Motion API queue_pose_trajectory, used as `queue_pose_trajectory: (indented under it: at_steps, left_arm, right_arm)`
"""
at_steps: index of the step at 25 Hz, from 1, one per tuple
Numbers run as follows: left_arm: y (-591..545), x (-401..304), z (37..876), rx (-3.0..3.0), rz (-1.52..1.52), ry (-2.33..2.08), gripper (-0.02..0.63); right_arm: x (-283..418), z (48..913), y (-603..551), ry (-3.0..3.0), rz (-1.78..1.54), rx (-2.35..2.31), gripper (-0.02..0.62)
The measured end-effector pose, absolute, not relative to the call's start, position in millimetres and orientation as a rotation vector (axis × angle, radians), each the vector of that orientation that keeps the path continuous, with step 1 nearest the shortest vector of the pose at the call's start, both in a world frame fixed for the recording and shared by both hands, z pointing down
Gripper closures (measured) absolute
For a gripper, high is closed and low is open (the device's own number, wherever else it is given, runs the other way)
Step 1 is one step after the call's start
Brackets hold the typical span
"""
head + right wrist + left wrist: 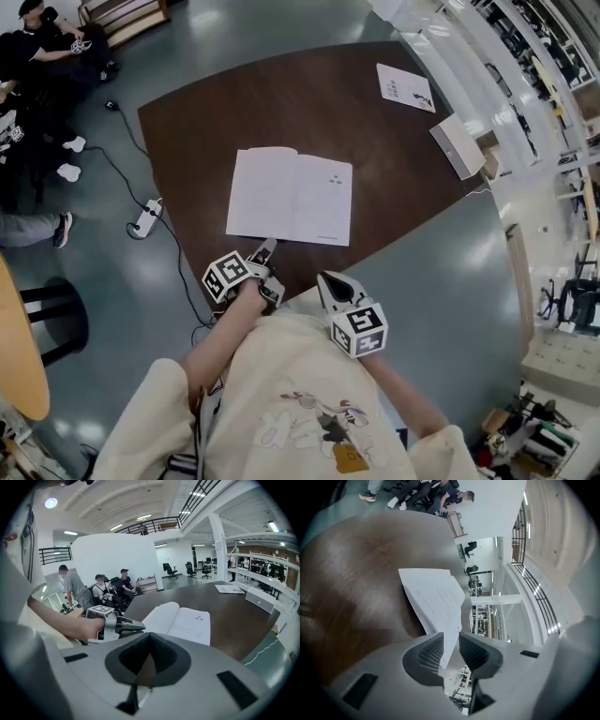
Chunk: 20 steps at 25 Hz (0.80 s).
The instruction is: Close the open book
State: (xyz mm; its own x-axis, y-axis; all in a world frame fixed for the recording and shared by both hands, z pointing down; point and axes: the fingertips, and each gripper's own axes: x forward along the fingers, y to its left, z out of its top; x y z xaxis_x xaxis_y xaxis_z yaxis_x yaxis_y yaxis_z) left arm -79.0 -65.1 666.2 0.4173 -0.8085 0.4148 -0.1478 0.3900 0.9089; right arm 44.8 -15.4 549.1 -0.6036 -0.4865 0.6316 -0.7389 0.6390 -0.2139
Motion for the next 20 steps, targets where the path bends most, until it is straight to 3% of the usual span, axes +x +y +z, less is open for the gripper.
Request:
queue_pose_trajectory:
  at_steps: [20]
  left_arm:
    - [-79, -92, 719, 0.944, -0.699, -1.013, 0.512]
  right_arm:
    - [11, 561, -26, -2.332, 0.622, 0.871, 0.589]
